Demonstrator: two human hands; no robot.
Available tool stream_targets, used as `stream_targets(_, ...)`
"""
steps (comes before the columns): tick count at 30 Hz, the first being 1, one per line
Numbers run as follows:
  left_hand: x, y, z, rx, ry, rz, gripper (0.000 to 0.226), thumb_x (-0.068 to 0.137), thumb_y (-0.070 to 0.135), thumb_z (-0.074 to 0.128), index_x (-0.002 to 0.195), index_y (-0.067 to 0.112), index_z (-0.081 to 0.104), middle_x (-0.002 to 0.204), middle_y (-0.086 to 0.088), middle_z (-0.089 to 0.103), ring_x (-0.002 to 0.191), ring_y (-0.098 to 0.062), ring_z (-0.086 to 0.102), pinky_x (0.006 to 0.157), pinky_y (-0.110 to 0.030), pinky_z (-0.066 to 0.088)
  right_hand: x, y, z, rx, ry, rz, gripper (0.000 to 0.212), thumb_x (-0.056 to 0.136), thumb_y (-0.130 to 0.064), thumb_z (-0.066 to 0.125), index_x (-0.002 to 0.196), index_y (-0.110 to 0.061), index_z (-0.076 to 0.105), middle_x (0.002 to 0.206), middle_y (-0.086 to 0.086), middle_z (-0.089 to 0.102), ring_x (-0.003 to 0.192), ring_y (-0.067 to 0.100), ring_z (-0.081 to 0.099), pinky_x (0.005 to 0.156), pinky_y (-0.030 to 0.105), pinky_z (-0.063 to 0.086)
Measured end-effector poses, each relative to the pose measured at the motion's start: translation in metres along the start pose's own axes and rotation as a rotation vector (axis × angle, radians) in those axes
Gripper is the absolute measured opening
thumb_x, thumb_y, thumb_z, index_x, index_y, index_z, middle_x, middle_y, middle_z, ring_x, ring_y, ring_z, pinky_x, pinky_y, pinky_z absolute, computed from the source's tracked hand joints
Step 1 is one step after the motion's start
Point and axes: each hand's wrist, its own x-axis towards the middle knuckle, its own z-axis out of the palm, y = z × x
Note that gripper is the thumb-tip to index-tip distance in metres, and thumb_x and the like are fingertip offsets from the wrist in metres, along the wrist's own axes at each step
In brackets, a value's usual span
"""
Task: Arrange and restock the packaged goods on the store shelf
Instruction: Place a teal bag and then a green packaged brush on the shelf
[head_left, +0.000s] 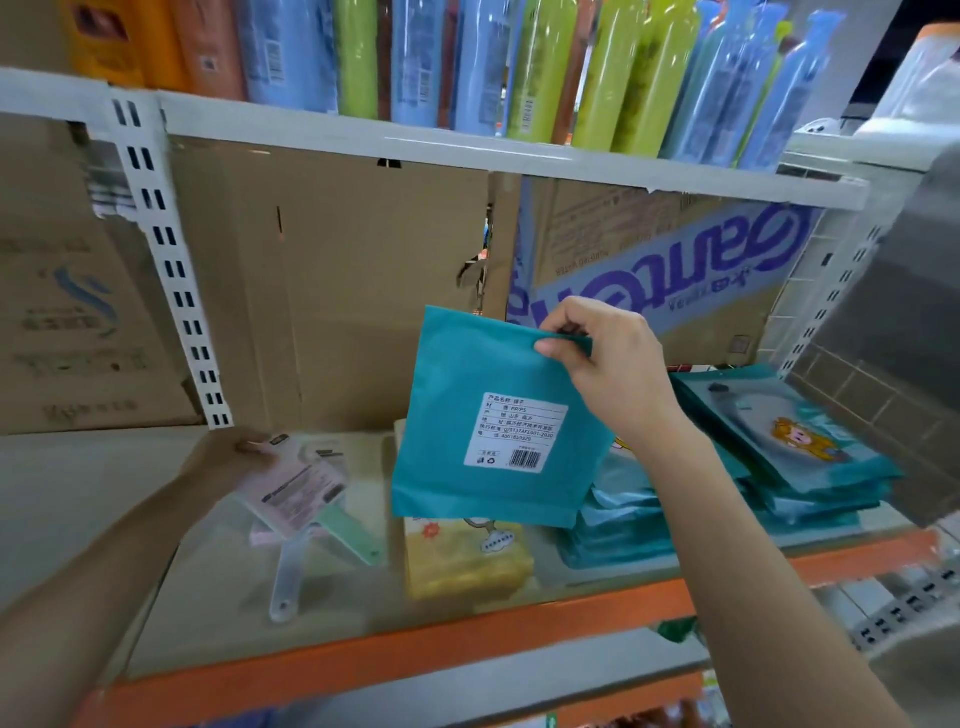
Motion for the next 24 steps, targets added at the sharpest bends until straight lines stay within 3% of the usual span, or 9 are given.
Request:
stream_targets(2,0.007,-0.002,0.001,0.056,-0.026,0.011,0.037,0.077,-0.004,0.069,0.113,-0.006,0.060,0.116,-0.025,0.059,0.099,-0.038,0.056,0.078,-0.033,0.038,0.001,0.000,0.001,0.017,-0.007,0.017,0.002,0.084,-0.016,0.065,0.084,-0.018,0.063,0.079,-0.014,0.056,0.081,0.012,0.054,0.071,0.030,0.041)
stream_targets(5,0.005,0.012,0.003,0.172,-0.040,0.142,0.045,0.078,0.007,0.072,0.120,0.005,0.057,0.126,-0.015,0.052,0.109,-0.032,0.052,0.078,-0.030,0.036,0.002,0.002,0.002,0.041,0.012,0.032,0.004,0.083,-0.015,0.066,0.082,-0.019,0.063,0.079,-0.012,0.058,0.084,0.017,0.058,0.075,0.036,0.047)
stream_targets(9,-0.013,0.062,0.009,0.105,-0.078,0.447,0.040,0.082,0.018,0.069,0.118,0.024,0.054,0.124,-0.003,0.047,0.111,-0.017,0.046,0.084,-0.026,0.034,0.006,0.004,0.000,0.084,0.037,0.049,0.015,0.082,-0.015,0.066,0.076,-0.026,0.058,0.074,-0.014,0.057,0.081,0.016,0.058,0.076,0.043,0.049)
stream_targets(12,-0.040,0.120,0.015,-0.022,-0.073,0.633,0.041,0.081,0.028,0.069,0.119,0.022,0.056,0.117,0.001,0.053,0.107,-0.010,0.050,0.087,-0.025,0.034,0.014,0.006,-0.009,0.148,0.080,0.028,0.021,0.080,-0.015,0.067,0.073,-0.031,0.055,0.068,-0.020,0.055,0.073,0.013,0.055,0.074,0.044,0.049)
stream_targets(14,-0.063,0.157,0.014,-0.205,-0.171,0.711,0.035,0.084,0.036,0.063,0.116,0.022,0.058,0.116,0.003,0.059,0.103,-0.003,0.055,0.090,-0.025,0.037,0.020,0.010,-0.019,0.194,0.107,0.011,0.018,0.080,-0.014,0.066,0.072,-0.028,0.057,0.068,-0.019,0.056,0.072,0.013,0.055,0.074,0.044,0.049)
stream_targets(17,-0.098,0.194,0.013,-0.357,-0.427,0.781,0.051,0.077,0.051,0.057,0.116,0.019,0.059,0.116,0.002,0.064,0.106,-0.013,0.060,0.090,-0.028,0.047,0.026,0.019,-0.034,0.263,0.117,-0.008,0.016,0.081,-0.012,0.066,0.073,-0.024,0.059,0.070,-0.011,0.060,0.071,0.011,0.055,0.071,0.035,0.048)
stream_targets(21,-0.126,0.225,0.041,-0.414,-0.553,0.756,0.033,0.073,0.021,0.070,0.104,0.014,0.064,0.096,0.008,0.072,0.086,-0.007,0.067,0.070,-0.017,0.052,0.032,0.043,-0.049,0.340,0.092,-0.053,0.021,0.080,-0.009,0.066,0.070,-0.025,0.058,0.065,-0.015,0.057,0.063,0.004,0.051,0.064,0.025,0.040)
stream_targets(24,-0.139,0.243,0.073,-0.502,-0.487,0.681,0.029,0.067,0.019,0.066,0.094,0.011,0.068,0.088,0.003,0.074,0.078,-0.010,0.069,0.064,-0.018,0.053,0.033,0.070,-0.060,0.335,0.088,-0.067,0.017,0.080,-0.013,0.065,0.073,-0.027,0.059,0.068,-0.016,0.059,0.067,0.007,0.054,0.066,0.028,0.044)
